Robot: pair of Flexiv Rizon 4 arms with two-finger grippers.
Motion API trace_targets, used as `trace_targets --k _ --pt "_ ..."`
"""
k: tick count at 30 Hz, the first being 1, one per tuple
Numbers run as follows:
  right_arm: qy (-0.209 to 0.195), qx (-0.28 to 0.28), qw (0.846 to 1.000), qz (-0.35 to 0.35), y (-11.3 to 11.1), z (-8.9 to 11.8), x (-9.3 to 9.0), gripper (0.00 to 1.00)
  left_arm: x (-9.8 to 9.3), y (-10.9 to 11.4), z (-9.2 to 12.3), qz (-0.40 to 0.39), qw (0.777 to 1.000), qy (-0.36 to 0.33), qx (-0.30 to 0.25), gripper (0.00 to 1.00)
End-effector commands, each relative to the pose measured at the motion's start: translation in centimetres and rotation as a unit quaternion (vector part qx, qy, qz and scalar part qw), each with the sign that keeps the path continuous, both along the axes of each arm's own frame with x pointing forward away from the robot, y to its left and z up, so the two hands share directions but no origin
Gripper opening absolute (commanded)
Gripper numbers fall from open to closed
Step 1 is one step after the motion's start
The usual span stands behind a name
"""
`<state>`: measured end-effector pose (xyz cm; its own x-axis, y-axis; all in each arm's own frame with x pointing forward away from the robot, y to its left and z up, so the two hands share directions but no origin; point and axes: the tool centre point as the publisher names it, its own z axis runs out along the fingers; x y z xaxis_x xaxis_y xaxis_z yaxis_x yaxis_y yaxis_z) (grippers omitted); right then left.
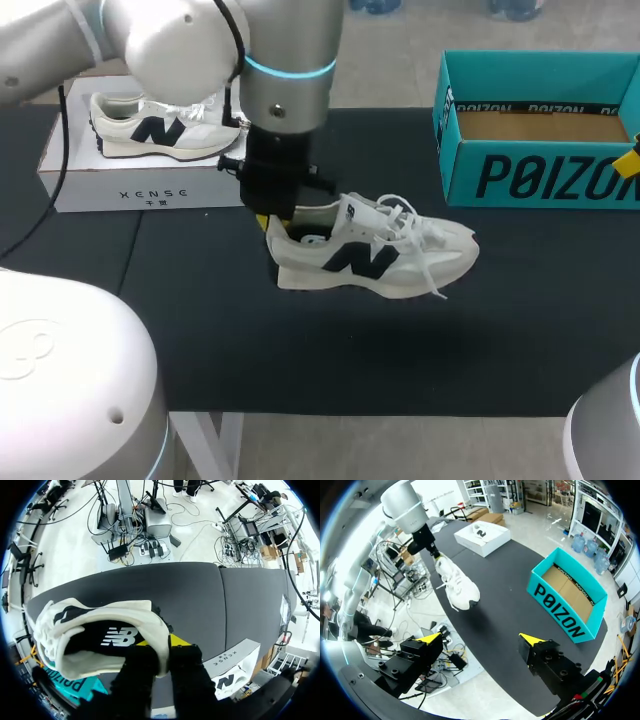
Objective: Take the shoe out of the shoebox, open the shoe tongue, remove and reinsert the insole, then place the shoe into the shoebox
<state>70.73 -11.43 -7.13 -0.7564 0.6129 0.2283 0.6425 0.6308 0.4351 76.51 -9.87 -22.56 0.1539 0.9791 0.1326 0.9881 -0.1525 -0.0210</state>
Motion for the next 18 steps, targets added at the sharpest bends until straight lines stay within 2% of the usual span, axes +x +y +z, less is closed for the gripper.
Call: trace_targets --k 1,14,18 --pt "0.003 -0.001 1.000 0.001 0.1 0.1 0.3 1.00 -0.1 -1.8 -2.9 0.007 1.000 0.012 0.021 0.00" --pt "0.003 -0.001 1.000 0.001 0.1 0.1 0.3 1.00 -1.1 -2.1 -9.2 0.071 0.996 0.041 0.035 0.00" --pt "0.003 -0.001 1.000 0.001 0.1 0.1 0.3 1.00 -1.5 -2.3 -10.7 0.068 0.996 0.044 0.034 0.00"
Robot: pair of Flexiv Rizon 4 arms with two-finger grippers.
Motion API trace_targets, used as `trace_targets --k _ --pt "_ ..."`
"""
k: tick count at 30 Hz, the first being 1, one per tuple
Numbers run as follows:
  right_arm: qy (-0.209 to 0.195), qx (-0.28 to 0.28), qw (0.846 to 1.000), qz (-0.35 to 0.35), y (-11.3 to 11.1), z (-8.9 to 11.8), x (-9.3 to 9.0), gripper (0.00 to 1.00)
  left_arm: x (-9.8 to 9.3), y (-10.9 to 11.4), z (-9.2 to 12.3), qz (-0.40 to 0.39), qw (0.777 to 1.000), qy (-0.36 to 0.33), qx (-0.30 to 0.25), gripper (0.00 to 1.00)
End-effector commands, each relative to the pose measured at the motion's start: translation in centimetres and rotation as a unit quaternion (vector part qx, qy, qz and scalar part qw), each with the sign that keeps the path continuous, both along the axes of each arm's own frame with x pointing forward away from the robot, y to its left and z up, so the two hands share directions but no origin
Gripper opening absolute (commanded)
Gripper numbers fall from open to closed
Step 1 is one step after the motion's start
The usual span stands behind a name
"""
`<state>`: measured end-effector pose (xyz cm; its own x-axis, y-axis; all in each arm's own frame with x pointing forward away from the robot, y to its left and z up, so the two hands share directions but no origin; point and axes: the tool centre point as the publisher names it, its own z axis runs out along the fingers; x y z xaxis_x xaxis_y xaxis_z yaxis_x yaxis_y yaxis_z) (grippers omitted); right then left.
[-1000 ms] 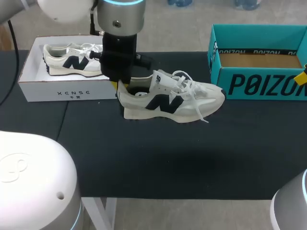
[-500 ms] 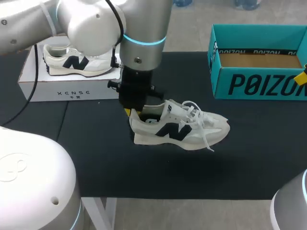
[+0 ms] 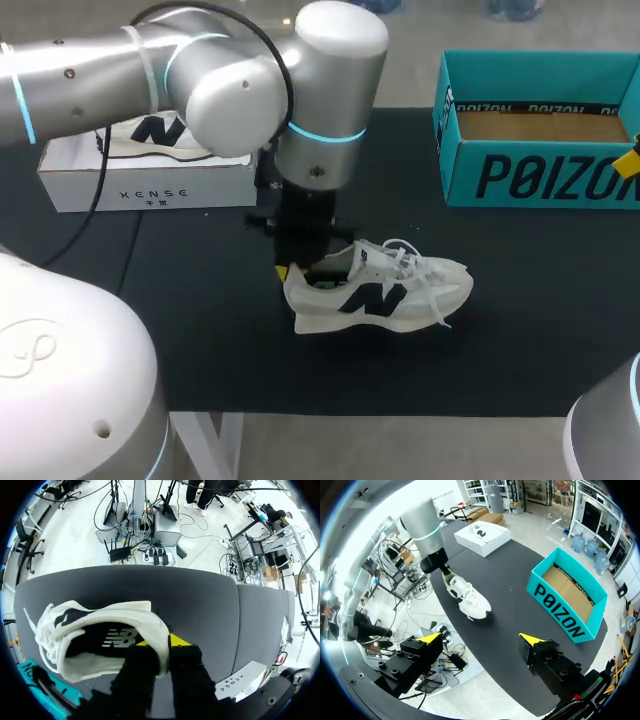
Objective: Take the shoe out of the shoebox, open the shoe tongue, remove and reinsert the insole, then place the shoe into the shoebox
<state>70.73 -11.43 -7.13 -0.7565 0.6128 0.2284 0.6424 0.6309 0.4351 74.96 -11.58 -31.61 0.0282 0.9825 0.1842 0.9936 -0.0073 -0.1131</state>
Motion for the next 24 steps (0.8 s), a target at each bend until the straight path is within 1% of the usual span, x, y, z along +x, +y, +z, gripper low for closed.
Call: trace_targets --k 1,5,6,10,18,24 --pt "0.003 -0.001 1.000 0.001 0.0 0.1 0.3 1.00 -0.1 -0.6 -2.0 -0.008 1.000 -0.005 0.000 0.00" --pt "0.003 -0.001 1.000 0.001 0.0 0.1 0.3 1.00 -0.3 -0.9 -3.5 -0.017 1.000 -0.016 0.008 0.00" --pt "0.003 -0.001 1.000 0.001 0.0 0.1 0.3 1.00 -0.3 -0.9 -3.8 -0.022 1.000 -0.011 0.002 0.00" --pt "0.003 -0.001 1.000 0.001 0.0 0.1 0.3 1.00 0.0 -1.1 -4.8 -0.032 0.999 -0.024 0.019 0.00" --pt "0.003 -0.001 1.000 0.001 0.0 0.1 0.3 1.00 1.0 -1.2 -4.6 -0.042 0.998 -0.047 0.025 0.00" --pt "0.003 -0.001 1.000 0.001 0.0 0.1 0.3 1.00 1.5 -1.7 -4.8 -0.057 0.996 -0.059 0.035 0.00"
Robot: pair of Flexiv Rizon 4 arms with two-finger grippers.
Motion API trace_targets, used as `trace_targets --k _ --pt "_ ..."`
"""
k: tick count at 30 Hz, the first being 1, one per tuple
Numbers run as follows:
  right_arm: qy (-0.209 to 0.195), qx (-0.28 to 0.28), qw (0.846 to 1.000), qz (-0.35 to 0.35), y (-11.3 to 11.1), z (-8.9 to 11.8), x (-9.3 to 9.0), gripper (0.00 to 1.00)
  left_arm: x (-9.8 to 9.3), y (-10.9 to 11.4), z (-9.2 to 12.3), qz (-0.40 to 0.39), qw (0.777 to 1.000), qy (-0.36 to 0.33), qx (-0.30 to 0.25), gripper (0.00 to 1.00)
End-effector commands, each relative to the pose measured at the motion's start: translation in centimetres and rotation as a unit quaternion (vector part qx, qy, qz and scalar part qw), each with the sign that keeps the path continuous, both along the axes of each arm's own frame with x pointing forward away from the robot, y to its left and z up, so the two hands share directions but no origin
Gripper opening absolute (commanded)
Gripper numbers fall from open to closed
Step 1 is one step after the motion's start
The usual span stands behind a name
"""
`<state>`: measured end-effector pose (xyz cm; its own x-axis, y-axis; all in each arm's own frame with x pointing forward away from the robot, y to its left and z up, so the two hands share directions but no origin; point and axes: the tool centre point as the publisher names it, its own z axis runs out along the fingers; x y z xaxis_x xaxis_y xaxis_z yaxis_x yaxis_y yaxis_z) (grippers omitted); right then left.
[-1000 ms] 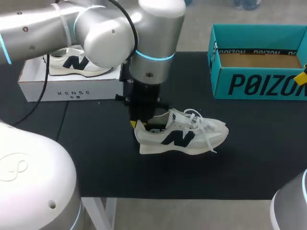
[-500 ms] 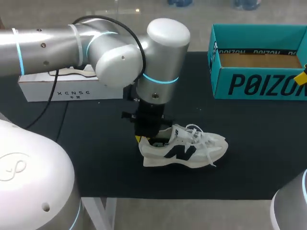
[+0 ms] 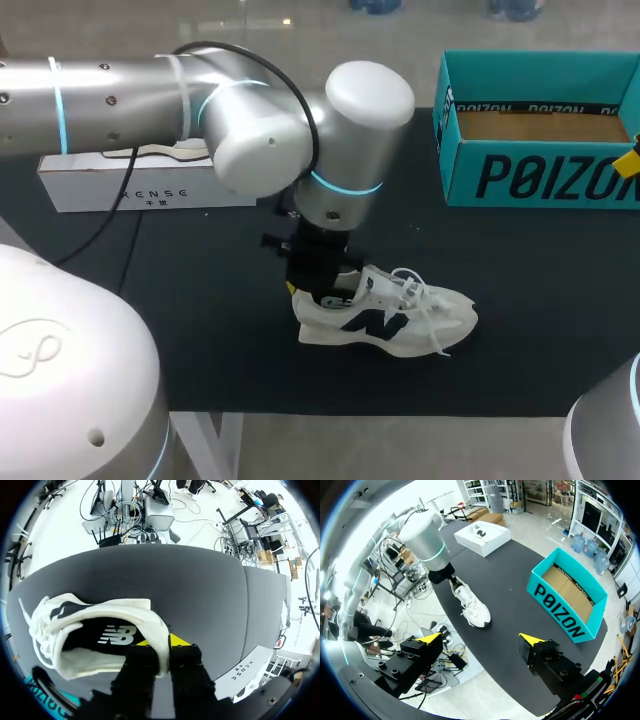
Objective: Take the shoe out of the shoebox, open the shoe tongue, remove and reinsert the insole, then place the shoe into the shoebox
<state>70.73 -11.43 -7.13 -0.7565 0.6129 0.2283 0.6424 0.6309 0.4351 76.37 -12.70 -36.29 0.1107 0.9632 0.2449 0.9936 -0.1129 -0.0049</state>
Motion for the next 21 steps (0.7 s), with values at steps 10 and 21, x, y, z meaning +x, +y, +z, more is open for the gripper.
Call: trace_targets --k 10,21 --pt "0.003 -0.001 1.000 0.001 0.1 0.1 0.3 1.00 0.5 -0.7 -0.9 0.008 1.000 0.009 0.014 1.00" --pt "0.003 -0.001 1.000 0.001 0.1 0.1 0.3 1.00 -0.6 3.7 5.7 0.068 0.990 0.044 -0.113 1.00"
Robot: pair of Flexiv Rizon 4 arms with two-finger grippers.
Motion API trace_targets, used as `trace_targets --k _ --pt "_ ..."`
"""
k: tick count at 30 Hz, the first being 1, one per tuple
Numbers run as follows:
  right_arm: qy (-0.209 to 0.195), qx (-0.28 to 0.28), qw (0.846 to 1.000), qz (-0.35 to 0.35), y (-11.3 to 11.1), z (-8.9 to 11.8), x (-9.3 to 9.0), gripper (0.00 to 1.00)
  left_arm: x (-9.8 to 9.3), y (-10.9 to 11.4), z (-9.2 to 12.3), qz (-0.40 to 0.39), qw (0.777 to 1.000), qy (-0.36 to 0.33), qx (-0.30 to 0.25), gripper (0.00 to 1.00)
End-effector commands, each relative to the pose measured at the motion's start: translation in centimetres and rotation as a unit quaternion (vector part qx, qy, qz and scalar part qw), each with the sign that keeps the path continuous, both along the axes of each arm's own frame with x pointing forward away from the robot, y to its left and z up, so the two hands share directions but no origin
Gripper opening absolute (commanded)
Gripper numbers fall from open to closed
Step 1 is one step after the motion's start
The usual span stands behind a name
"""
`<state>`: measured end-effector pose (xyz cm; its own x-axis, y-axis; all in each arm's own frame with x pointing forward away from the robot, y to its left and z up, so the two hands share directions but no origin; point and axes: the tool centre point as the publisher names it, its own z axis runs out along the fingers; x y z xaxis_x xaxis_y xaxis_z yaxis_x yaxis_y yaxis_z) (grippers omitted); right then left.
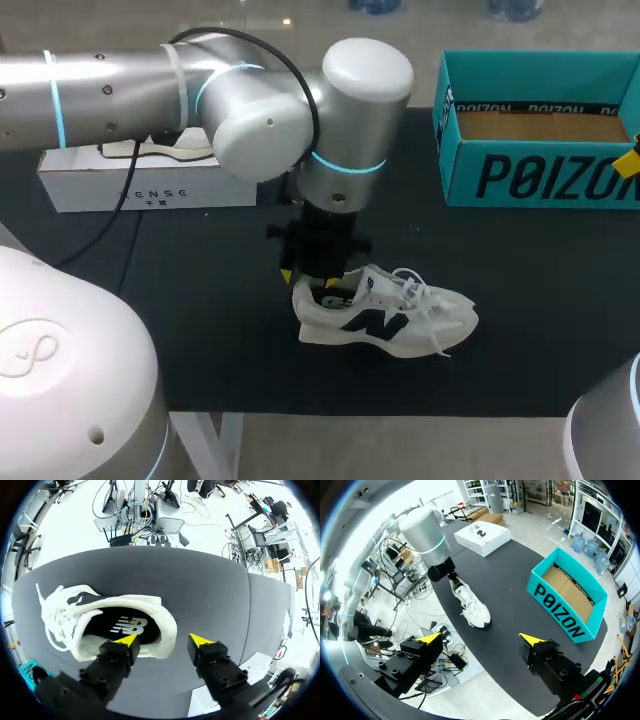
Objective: Take the shoe out of the shoebox, open the shoe tongue, remove and reinsert the insole, then place the shoe into the shoebox
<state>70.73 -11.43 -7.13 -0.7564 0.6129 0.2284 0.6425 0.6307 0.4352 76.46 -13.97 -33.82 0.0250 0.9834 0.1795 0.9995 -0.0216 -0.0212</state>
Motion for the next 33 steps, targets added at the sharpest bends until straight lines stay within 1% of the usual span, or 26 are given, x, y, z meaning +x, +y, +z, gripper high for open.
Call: trace_targets --k 1,3,4,7,9,11,13,14,33 --pt "0.003 -0.001 1.000 0.001 0.1 0.1 0.3 1.00 -0.8 5.6 3.4 0.029 0.994 0.042 -0.098 1.00" --pt "0.003 -0.001 1.000 0.001 0.1 0.1 0.3 1.00 -1.5 7.7 3.4 0.055 0.985 0.079 -0.140 1.00" --pt "0.003 -0.001 1.000 0.001 0.1 0.1 0.3 1.00 -2.0 8.6 3.3 0.056 0.980 0.098 -0.163 1.00" --pt "0.003 -0.001 1.000 0.001 0.1 0.1 0.3 1.00 -4.2 11.3 2.7 0.080 0.959 0.153 -0.223 1.00" --pt "0.003 -0.001 1.000 0.001 0.1 0.1 0.3 1.00 -5.5 12.6 2.1 0.111 0.952 0.161 -0.236 1.00" --pt "0.003 -0.001 1.000 0.001 0.1 0.1 0.3 1.00 -6.4 13.4 1.5 0.127 0.945 0.177 -0.243 1.00" --pt "0.003 -0.001 1.000 0.001 0.1 0.1 0.3 1.00 -7.1 13.8 1.2 0.143 0.942 0.176 -0.246 1.00" --pt "0.003 -0.001 1.000 0.001 0.1 0.1 0.3 1.00 -7.3 13.9 1.3 0.163 0.942 0.179 -0.234 1.00" --pt "0.003 -0.001 1.000 0.001 0.1 0.1 0.3 1.00 -7.3 13.9 1.3 0.163 0.942 0.179 -0.234 1.00"
